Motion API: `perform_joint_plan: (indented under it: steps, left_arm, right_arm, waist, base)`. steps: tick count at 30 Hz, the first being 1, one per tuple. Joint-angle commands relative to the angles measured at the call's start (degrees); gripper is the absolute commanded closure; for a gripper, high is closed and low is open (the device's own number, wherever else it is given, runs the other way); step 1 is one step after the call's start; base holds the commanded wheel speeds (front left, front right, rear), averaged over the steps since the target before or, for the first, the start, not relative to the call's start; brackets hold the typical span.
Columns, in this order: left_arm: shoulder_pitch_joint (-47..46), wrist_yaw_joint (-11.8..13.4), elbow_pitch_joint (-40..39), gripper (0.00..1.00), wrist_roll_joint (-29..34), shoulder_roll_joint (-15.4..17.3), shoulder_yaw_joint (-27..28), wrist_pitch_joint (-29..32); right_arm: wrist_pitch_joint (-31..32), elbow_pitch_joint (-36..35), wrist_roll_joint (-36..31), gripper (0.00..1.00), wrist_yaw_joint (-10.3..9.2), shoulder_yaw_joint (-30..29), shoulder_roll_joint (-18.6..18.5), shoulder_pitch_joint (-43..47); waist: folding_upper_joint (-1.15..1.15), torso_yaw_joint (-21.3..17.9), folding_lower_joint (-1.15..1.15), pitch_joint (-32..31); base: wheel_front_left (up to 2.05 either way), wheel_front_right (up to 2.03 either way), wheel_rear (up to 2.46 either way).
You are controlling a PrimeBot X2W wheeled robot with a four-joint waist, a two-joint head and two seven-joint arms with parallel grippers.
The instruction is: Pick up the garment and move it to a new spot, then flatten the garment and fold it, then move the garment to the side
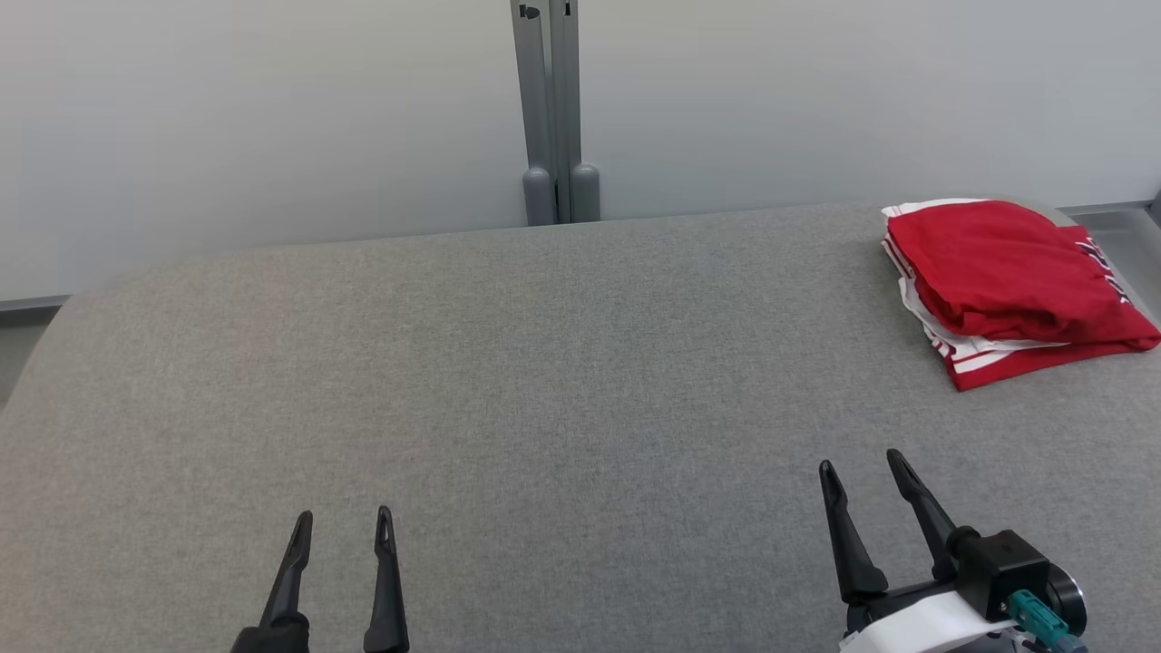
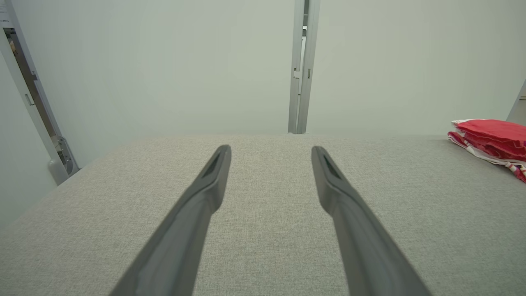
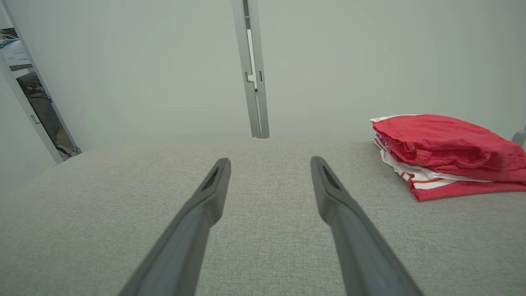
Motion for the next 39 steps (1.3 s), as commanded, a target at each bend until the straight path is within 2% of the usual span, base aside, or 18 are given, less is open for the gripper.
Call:
perform_joint_plan:
  steps: [1, 10, 13, 14, 17, 39]
  left_arm:
    - [0.81, -0.22, -0.07, 0.00, 0.12, 0.09, 0.25, -0.16]
    - [0.62, -0.37, -0.02, 0.00, 0.61, 0.09, 0.47, -0.17]
    - [0.37, 0.27, -0.45, 0.00, 1.41, 0.09, 0.48, -0.17]
    - [0.02, 0.10, -0.34, 1.00, 1.19, 0.00, 0.27, 0.01]
    - [0.37, 0.04, 0.04, 1.00, 0.37, -0.03, -0.09, 0.18]
    - [-4.93, -3.33, 4.03, 1.00, -25.09, 1.52, 2.64, 4.66]
  right_arm:
    - [-0.14, -0.54, -0.23, 0.00, -0.10, -0.09, -0.05, 0.11]
    - [-0.14, -1.75, -0.79, 0.00, -0.10, -0.88, 0.08, 0.54]
    - [-0.14, -2.89, -1.05, 0.00, -0.10, -1.34, 0.08, 0.39]
    - [0.00, -2.73, -0.78, 1.00, 0.00, -1.20, 0.15, 0.02]
    - [0.08, -2.23, 0.16, 1.00, 0.01, -1.09, 0.17, 0.38]
    - [4.72, 0.67, 25.32, 1.00, -0.01, -2.79, -1.22, -3.31]
  waist:
    - [0.00, -0.08, 0.01, 0.00]
    - [0.00, 0.25, 0.01, -0.12]
    - [0.00, 0.43, 0.01, -0.18]
    - [0.00, 0.41, 0.01, -0.18]
    - [0.00, 0.43, 0.01, -0.14]
    - [0.00, 0.40, 0.01, 0.66]
  base:
    - [0.00, 0.00, 0.00]
    - [0.00, 0.00, 0.00]
    - [0.00, 0.00, 0.00]
    - [0.00, 0.00, 0.00]
    - [0.00, 0.00, 0.00]
    - [0.00, 0.00, 0.00]
